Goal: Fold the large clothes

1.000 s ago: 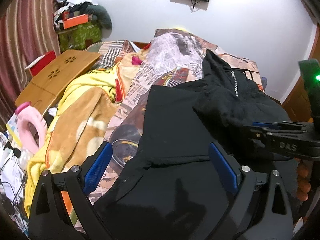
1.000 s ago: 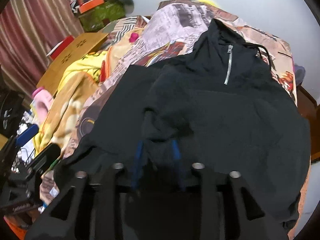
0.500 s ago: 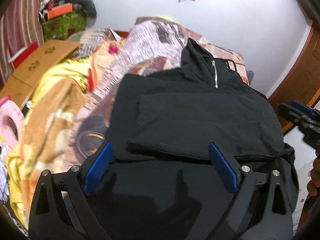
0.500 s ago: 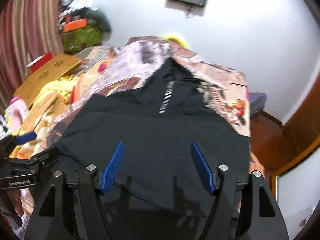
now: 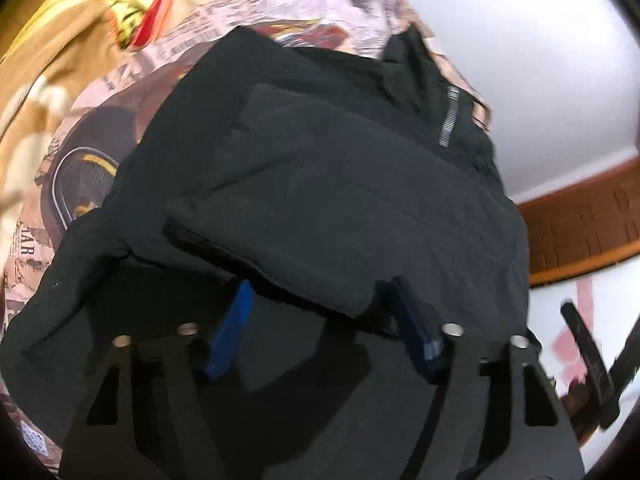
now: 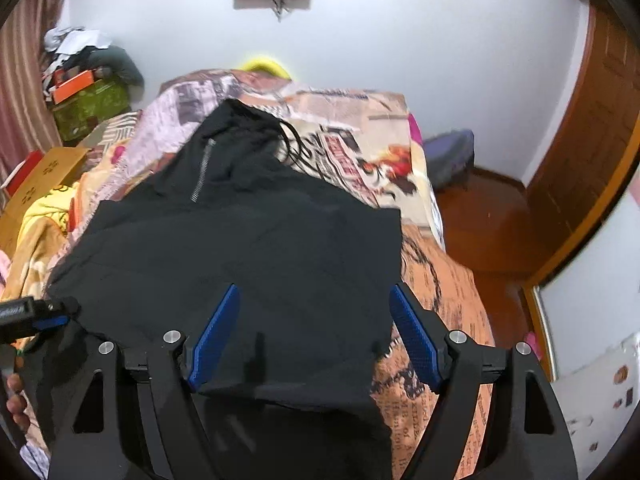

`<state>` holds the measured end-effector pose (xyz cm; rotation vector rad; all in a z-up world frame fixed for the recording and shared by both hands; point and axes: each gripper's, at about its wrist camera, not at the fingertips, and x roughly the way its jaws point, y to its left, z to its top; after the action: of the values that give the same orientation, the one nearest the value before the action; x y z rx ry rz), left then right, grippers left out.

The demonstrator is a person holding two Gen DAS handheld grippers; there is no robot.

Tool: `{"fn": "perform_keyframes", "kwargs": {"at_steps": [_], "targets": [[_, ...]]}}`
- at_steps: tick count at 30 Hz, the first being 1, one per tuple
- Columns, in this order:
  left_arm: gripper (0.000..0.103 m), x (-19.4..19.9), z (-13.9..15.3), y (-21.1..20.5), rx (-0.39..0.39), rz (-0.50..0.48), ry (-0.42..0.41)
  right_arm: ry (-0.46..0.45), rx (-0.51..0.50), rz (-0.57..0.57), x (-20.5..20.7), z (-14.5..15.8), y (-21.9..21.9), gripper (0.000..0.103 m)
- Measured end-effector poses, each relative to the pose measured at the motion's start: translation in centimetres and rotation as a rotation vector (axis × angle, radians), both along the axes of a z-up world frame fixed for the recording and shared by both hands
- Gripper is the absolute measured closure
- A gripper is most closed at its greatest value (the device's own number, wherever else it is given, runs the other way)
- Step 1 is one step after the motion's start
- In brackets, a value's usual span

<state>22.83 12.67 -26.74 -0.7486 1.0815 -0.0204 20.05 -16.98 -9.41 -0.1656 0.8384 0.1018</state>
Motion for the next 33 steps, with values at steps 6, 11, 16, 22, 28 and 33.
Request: {"fn": "perform_keyframes", "kwargs": {"at_steps": [6,11,16,22,28,33], "targets": [[0.084,1.7,2.1,-2.5,0.333,-0.05,-0.069,0.025,-0.001,0.001,0.0,-1.0,-1.1,0.029],[0.1,2.6,6.5,-5.1,0.599,-0.125,-0.219,0.012,0.007,0.019,-0.2,-0.6,-1.1,0.029],[0.1,2.6,12.7,-4.4,0.642,-0.086,-0.392,-0.016,0.014,0.025,-0.2,0.1,-1.2,0.029],[0.1,3.2,16.0,-2.8,0.663,-0.056,-0.474,-0.028,0.021,0.033,0.2,0.4,-0.7,0.029],[0.1,4.0,12.5,-1.1,0.681,-0.052,-0.367,0.002,0.014,0.03,0.8,-0.7,-0.2,0.029],[0.098,4.3,6.7,-0.1,0.667,-0.09,-0.23,0.04,0.005,0.027,0.9,-1.8,0.0,0.029]]}}
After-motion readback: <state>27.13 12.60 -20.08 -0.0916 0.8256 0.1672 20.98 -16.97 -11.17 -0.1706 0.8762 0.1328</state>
